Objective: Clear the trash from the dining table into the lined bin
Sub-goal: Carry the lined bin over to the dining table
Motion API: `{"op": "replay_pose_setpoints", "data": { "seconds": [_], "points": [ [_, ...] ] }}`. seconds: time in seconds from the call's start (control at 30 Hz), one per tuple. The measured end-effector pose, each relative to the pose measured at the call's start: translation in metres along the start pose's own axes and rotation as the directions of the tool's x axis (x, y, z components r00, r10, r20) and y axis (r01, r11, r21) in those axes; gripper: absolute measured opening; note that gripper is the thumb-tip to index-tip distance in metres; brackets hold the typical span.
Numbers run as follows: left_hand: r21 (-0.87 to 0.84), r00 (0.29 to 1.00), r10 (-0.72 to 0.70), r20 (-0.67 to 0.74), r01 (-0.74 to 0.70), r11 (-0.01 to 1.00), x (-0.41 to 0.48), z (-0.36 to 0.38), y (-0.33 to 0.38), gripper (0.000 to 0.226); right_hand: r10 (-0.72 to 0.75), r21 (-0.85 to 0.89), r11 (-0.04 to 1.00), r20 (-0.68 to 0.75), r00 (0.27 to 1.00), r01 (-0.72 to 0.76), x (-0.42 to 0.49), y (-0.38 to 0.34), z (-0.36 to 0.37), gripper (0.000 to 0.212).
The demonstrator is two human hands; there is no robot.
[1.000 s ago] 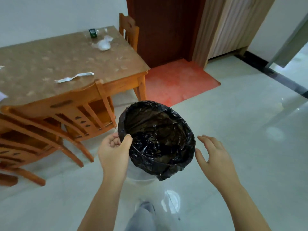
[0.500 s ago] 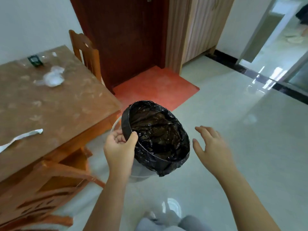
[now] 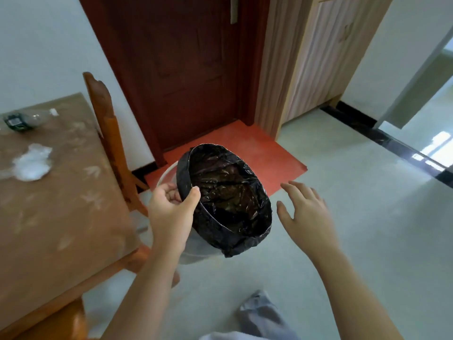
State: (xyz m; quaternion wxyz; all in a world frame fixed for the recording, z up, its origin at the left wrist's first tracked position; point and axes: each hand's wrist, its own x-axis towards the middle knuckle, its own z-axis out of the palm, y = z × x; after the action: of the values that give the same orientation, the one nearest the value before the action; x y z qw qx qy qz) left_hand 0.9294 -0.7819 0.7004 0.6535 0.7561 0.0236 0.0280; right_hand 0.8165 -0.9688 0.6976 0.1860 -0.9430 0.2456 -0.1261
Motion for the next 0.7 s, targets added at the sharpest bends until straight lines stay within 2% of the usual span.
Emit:
{"op": "replay_pose_setpoints", "data": {
  "seconds": [0.17, 0.23, 0.4, 0.57, 0.7],
  "points": [
    [-0.022, 0.991, 0.057, -0.125, -0.061, 0.998, 0.066, 0.049, 0.037, 0.026, -0.158, 0.005, 0.987, -0.001, 0.987, 0.158, 0.125, -0.002, -0.014, 0.038],
    [-0.037, 0.978, 0.07, -0.197, -0.078, 0.996, 0.091, 0.055, 0.048, 0.02, -0.226, 0.014, 0.974, 0.016, 0.974, 0.226, 0.168, -0.013, -0.009, 0.039],
    [-0.108, 0.93, 0.062, -0.362, -0.108, 0.988, 0.161, 0.051, 0.062, 0.02, -0.418, 0.045, 0.908, 0.073, 0.906, 0.416, 0.263, -0.06, 0.017, 0.04],
    [-0.164, 0.858, 0.062, -0.509, -0.167, 0.972, 0.231, 0.03, 0.078, 0.02, -0.552, 0.12, 0.831, 0.055, 0.832, 0.544, 0.343, -0.131, 0.044, 0.04],
    [-0.169, 0.76, 0.071, -0.646, -0.233, 0.958, 0.273, 0.009, 0.093, 0.019, -0.674, 0.201, 0.73, 0.05, 0.737, 0.654, 0.388, -0.192, 0.063, 0.038]
  ]
}}
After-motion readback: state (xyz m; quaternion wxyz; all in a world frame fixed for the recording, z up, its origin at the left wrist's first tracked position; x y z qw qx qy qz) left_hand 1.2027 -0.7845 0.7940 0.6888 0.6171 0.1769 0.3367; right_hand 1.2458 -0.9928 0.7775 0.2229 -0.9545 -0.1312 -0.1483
